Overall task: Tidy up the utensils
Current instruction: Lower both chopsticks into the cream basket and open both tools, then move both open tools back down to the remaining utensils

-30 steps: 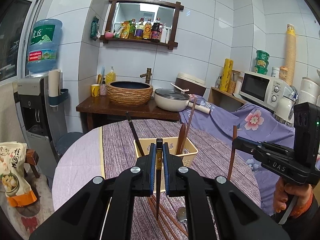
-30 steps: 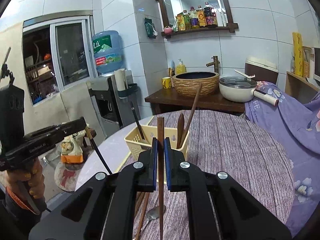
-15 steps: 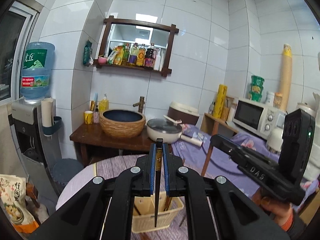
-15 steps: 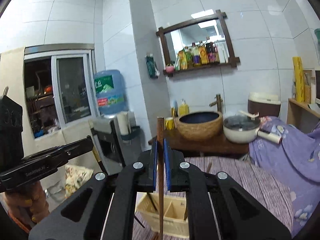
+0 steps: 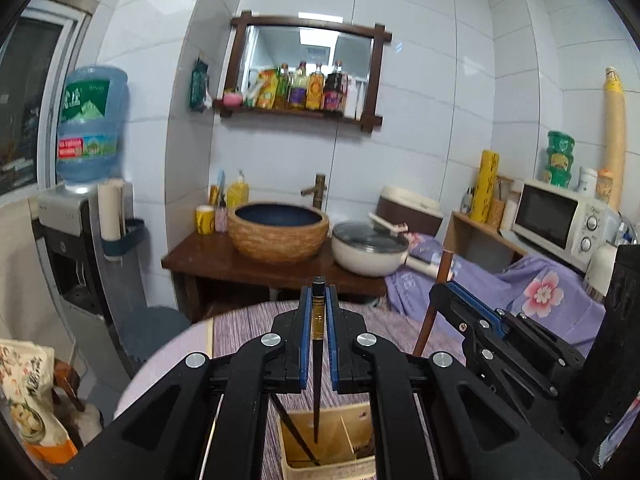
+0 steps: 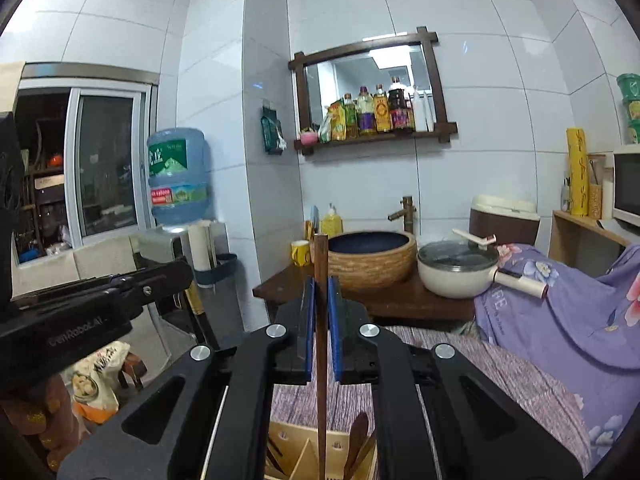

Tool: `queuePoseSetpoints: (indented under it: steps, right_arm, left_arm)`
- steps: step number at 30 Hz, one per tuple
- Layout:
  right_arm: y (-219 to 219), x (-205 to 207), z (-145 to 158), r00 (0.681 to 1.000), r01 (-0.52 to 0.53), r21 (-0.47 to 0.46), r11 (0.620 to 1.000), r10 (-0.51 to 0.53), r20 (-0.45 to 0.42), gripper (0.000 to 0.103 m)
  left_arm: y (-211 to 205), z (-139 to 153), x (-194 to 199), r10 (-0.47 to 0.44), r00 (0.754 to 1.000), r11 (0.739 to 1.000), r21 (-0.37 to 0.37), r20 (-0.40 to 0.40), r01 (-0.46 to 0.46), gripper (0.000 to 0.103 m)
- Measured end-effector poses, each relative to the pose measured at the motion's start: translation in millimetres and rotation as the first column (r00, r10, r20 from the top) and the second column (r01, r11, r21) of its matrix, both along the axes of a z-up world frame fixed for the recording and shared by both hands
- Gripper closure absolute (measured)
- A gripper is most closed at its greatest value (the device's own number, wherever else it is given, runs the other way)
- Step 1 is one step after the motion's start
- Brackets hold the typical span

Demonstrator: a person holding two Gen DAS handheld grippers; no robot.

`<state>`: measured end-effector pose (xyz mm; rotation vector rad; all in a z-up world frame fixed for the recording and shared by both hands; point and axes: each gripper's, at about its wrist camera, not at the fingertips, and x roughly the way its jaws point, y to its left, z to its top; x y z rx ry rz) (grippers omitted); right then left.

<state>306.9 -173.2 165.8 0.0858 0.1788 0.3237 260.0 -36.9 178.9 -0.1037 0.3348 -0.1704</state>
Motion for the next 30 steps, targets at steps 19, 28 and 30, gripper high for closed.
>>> queuePoseSetpoints:
  steps: [19,28,30]
  right_arm:
    - [-24,-19,-46,0.999,0.014,-0.015,1.000,-0.014,-0.042,0.058]
    - [-24,-67,-89,0.970,-0.079,-0.114,0.990,0.050,-0.236,0.048]
    - [-25,-71,-109,0.953,-0.092,-0.122,0.988,0.052,-0.298,0.048]
  left_arm:
    - [14,-52,-26,0.011,1.000,0.999,0.042,-0.021,-0.011,0.032]
    - [28,-87,-76,0.049,0.996,0.996,0.082,-0.072,-0.043,0.006]
    - [30,-109,-80,0.073,0.989,0.994,0.091,-0.127,-0.062,0.006]
